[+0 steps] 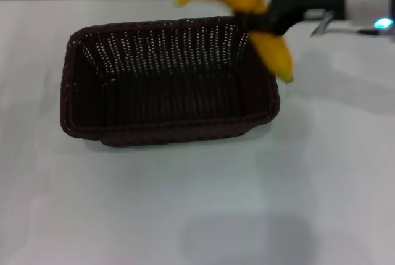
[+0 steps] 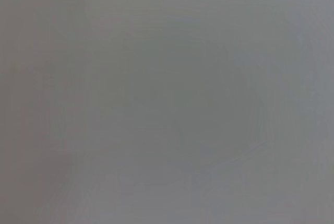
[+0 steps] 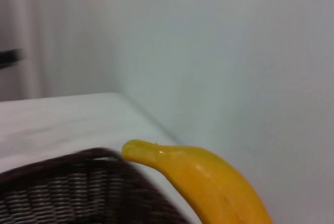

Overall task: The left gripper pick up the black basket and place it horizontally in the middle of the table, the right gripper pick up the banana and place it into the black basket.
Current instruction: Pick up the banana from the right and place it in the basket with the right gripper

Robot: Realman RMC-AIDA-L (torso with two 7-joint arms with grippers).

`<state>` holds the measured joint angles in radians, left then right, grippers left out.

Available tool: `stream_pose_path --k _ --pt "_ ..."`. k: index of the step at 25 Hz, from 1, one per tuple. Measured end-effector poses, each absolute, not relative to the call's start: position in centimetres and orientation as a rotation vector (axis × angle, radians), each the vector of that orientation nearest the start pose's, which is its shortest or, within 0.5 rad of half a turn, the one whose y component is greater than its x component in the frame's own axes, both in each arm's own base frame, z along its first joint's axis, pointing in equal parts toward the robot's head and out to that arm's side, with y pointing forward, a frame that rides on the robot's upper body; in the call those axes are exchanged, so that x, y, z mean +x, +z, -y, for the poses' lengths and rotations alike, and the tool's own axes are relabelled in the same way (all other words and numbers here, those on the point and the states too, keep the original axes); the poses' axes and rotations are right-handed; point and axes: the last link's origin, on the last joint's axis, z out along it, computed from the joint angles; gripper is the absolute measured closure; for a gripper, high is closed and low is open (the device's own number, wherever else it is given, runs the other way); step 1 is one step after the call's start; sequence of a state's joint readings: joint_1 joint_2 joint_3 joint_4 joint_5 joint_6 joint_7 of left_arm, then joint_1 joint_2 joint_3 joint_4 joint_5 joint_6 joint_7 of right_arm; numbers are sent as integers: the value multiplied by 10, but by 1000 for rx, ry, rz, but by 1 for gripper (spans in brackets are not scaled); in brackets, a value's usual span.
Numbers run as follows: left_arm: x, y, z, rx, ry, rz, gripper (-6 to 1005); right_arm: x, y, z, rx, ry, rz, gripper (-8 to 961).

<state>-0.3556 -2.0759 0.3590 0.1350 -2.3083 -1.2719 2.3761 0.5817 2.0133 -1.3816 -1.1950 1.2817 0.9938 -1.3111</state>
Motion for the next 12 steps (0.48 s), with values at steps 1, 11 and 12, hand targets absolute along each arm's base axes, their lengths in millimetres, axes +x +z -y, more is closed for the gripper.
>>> stream_pose_path --k 1,11,12 --pt "-393 73 -296 -1126 -1034 845 219 121 3 -407 -2613 398 -157 430" --pt "-389 71 -300 -1134 -1042 847 218 114 -29 -399 -2730 384 -104 416" --pt "-389 71 -300 -1134 -1043 847 218 114 -26 -399 -2723 404 -115 378"
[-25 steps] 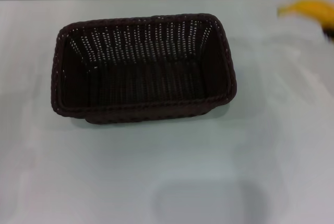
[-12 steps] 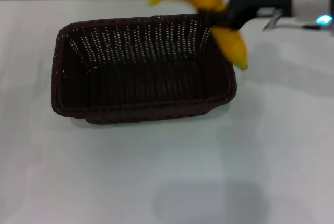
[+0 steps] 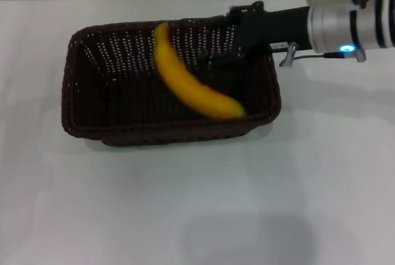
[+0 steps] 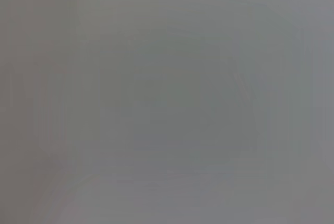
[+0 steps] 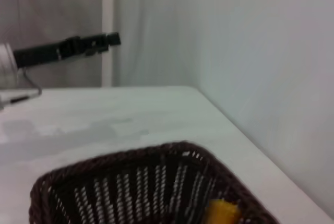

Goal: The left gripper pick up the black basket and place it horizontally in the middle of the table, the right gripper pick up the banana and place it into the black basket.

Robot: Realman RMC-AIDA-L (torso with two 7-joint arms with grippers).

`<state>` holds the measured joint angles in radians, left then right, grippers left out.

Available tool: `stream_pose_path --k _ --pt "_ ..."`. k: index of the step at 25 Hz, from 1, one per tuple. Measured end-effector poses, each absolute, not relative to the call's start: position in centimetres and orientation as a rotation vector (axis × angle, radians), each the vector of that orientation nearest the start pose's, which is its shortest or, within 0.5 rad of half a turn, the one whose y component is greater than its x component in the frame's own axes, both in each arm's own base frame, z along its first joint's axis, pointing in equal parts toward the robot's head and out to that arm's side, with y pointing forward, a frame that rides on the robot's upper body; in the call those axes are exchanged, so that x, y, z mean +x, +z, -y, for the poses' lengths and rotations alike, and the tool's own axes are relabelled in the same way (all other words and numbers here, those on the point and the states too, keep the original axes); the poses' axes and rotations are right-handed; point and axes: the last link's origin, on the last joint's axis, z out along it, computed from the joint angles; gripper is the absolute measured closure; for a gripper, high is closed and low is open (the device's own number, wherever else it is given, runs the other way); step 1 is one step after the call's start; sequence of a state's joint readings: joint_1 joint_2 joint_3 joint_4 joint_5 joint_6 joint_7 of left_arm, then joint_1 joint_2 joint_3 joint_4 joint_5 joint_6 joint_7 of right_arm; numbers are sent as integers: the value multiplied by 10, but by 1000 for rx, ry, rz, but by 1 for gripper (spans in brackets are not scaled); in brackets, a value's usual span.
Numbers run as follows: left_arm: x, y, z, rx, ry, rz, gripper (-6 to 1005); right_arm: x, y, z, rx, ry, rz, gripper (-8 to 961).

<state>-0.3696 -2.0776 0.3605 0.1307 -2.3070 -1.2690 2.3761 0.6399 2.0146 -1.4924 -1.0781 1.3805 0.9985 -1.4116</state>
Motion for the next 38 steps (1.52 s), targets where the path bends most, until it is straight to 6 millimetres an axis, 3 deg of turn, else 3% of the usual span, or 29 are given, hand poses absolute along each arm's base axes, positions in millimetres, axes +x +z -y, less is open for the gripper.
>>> stream_pose_path --k 4,8,13,14,15,16,19,22,26,30,38 --pt "-389 71 -300 -1134 -1044 848 218 121 -7 -398 -2655 501 -179 223" --pt "-389 69 -299 -1133 -1042 850 218 139 31 -398 -2490 736 -314 124" --pt "-391 65 -296 -1121 -1041 863 217 186 77 -387 -2216 1172 -498 91" --pt "-391 58 -293 -1118 -1038 887 217 201 83 -382 -2147 1254 -507 93" --pt "-391 57 -293 -1116 -1036 891 217 231 92 -374 -1996 1338 -514 96" --pt "-392 55 -292 -1109 -1034 898 217 231 92 -374 -1996 1338 -514 96" --pt "-391 49 -292 -1119 -1008 896 217 281 97 -359 -1771 1286 -502 96" --pt "-390 44 -291 -1138 -991 901 217 329 87 -341 -1594 1086 -537 96" --pt "-392 40 -287 -1150 -983 911 216 366 67 -325 -1507 848 -603 96" --pt "-391 37 -285 -1194 -949 889 216 383 53 -318 -1501 727 -667 96" --pt "-387 30 -285 -1228 -939 892 156 385 48 -316 -1506 718 -691 96"
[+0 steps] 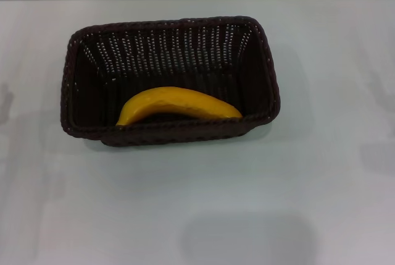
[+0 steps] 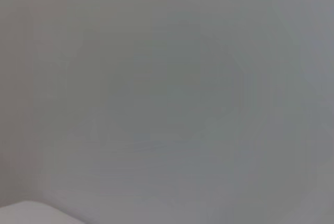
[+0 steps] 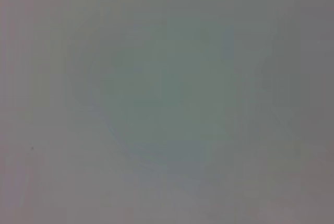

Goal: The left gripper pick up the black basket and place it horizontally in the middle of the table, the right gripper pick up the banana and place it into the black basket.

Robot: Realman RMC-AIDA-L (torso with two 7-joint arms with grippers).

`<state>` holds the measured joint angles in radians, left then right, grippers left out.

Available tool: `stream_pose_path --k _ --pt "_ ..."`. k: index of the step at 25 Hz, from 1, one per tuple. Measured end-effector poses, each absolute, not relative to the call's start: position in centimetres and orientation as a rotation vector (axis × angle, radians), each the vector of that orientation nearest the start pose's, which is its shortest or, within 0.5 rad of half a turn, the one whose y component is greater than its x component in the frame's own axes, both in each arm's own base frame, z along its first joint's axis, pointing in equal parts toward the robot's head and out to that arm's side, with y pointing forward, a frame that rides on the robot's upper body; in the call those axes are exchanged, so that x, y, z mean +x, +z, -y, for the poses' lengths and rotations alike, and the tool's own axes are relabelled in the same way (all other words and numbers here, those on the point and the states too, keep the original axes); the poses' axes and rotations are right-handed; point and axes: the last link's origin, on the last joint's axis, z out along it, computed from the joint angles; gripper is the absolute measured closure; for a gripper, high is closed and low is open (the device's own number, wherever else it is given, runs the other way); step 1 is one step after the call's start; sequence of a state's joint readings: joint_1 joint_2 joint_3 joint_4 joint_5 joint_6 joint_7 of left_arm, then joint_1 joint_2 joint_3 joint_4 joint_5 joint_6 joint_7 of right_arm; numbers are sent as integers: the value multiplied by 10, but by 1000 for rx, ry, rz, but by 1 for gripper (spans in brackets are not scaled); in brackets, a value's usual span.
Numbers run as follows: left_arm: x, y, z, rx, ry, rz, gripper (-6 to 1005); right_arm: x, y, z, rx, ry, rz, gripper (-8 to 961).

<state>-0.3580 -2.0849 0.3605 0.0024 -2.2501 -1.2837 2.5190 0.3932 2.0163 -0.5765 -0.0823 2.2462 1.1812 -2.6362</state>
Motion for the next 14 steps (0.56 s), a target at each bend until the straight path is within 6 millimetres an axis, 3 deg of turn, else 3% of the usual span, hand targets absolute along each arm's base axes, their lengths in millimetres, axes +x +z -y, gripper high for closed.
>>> stream_pose_path --k 5,14 --pt "-386 27 -282 -1233 -950 897 106 384 48 -317 -1505 719 -692 96" --pt "-386 27 -268 -1229 -978 875 106 381 46 -322 -1506 724 -694 96"
